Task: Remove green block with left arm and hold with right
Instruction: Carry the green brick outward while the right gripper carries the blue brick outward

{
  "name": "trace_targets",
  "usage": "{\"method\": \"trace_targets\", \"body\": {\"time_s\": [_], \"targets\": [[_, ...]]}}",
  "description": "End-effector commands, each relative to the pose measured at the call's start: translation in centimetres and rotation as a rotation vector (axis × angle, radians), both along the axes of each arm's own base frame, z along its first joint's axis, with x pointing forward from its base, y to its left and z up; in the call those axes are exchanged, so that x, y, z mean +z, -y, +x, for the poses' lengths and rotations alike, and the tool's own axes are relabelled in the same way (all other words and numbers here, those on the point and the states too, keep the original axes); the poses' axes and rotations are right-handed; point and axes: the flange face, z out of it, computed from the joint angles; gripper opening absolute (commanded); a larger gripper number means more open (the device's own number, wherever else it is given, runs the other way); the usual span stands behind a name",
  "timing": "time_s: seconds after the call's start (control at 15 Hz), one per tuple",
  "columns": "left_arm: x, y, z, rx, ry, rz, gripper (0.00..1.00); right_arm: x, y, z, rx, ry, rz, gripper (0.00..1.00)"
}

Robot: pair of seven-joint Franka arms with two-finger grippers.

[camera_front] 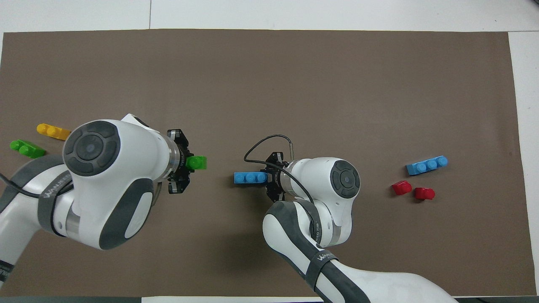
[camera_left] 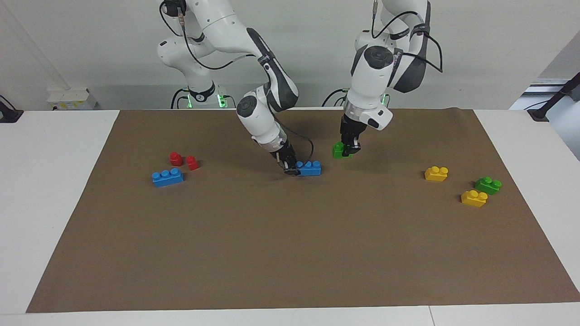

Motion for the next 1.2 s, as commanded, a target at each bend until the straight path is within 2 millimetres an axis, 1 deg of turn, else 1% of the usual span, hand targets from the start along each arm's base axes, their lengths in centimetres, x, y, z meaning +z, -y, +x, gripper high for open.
{"method": "trace_targets", "body": {"time_s": [0.0, 0.07, 0.13, 0.2, 0.27, 0.33, 0.4, 0.53, 0.73, 0.8, 0.87, 0.93, 1.13], "targets": [[0.3, -4.5, 1.2, -0.066, 0.000, 0.019, 0.00, -0.7, 0.8, 0.3, 0.019, -0.004, 0.010, 0.00], [0.1, -6.7, 1.9, -0.092, 0.000, 0.023, 0.00, -0.2, 1.6, 0.9, 0.029, 0.003, 0.014, 0.00], [0.0, -8.5, 2.4, -0.124, 0.002, 0.026, 0.00, 0.8, 2.6, 1.8, 0.040, 0.001, 0.027, 0.00], [0.1, -10.5, 2.9, -0.156, 0.008, 0.028, 0.00, 2.3, 4.1, 3.2, 0.059, 0.001, 0.042, 0.00], [0.0, -12.0, 3.2, -0.191, 0.011, 0.030, 0.00, 4.0, 6.1, 4.5, 0.074, -0.003, 0.061, 0.00], [-0.1, -13.5, 3.5, -0.234, 0.014, 0.033, 0.00, 5.7, 8.6, 5.8, 0.103, 0.012, 0.067, 0.00], [-0.1, -15.1, 3.8, -0.269, 0.017, 0.036, 0.00, 7.0, 10.9, 6.7, 0.137, 0.038, 0.057, 0.00], [-0.4, -17.9, 4.2, -0.328, 0.021, 0.041, 0.00, 8.5, 15.8, 8.2, 0.207, 0.073, 0.042, 0.00], [-1.2, -21.3, 4.9, -0.412, 0.030, 0.047, 0.00, 9.2, 23.8, 10.1, 0.324, 0.105, 0.039, 0.00], [-1.9, -22.5, 5.2, -0.425, 0.031, 0.050, 0.00, 9.5, 26.2, 10.5, 0.354, 0.119, 0.029, 0.00], [-2.5, -23.2, 5.6, -0.433, 0.041, 0.054, 0.00, 9.4, 28.2, 10.6, 0.379, 0.124, 0.016, 0.00], [-3.5, -23.8, 6.2, -0.441, 0.046, 0.057, 0.00, 9.2, 30.1, 10.7, 0.383, 0.131, 0.005, 0.00], [-5.2, -25.6, 7.2, -0.464, 0.068, 0.068, 0.00, 8.4, 33.1, 10.9, 0.372, 0.113, -0.010, 0.00]]}}
